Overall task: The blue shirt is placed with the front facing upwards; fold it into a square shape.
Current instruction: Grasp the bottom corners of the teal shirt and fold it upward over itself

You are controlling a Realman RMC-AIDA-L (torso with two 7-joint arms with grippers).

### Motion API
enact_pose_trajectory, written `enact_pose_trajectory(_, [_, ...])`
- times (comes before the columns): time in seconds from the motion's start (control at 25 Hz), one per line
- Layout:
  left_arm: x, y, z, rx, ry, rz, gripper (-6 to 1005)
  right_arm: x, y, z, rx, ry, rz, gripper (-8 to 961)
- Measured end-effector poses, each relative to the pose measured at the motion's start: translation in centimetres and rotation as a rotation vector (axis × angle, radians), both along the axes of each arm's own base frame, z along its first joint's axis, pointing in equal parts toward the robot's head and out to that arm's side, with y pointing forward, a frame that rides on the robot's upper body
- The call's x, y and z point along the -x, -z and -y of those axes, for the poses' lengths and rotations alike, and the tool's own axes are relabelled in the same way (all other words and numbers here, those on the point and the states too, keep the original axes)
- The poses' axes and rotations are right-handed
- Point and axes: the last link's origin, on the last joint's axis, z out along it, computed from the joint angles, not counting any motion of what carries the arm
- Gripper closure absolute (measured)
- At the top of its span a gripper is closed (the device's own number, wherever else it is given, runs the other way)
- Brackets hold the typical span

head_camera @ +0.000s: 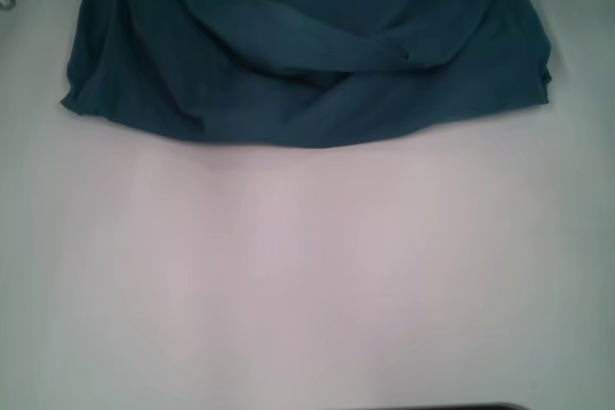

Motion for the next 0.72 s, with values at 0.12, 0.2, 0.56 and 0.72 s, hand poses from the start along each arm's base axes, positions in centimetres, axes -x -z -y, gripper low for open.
enact_pose_trajectory(0.12, [-0.1,-0.2,-0.3,-0.021,-0.005,0.002,972,0.5,0.1,-0.5,-0.004,-0.014,0.014,859])
enact_pose_trajectory(0.2, [-0.2,-0.4,-0.4,-0.030,-0.004,0.005,970,0.7,-0.1,-0.7,-0.014,-0.019,0.020,857])
enact_pose_trajectory(0.56, [-1.1,-0.8,-1.5,-0.067,0.008,-0.021,965,0.9,-1.4,-1.9,-0.098,-0.031,0.053,849])
enact_pose_trajectory(0.72, [-1.1,-0.9,-1.7,-0.084,0.000,-0.028,963,1.4,-1.3,-2.4,-0.118,-0.055,0.092,845])
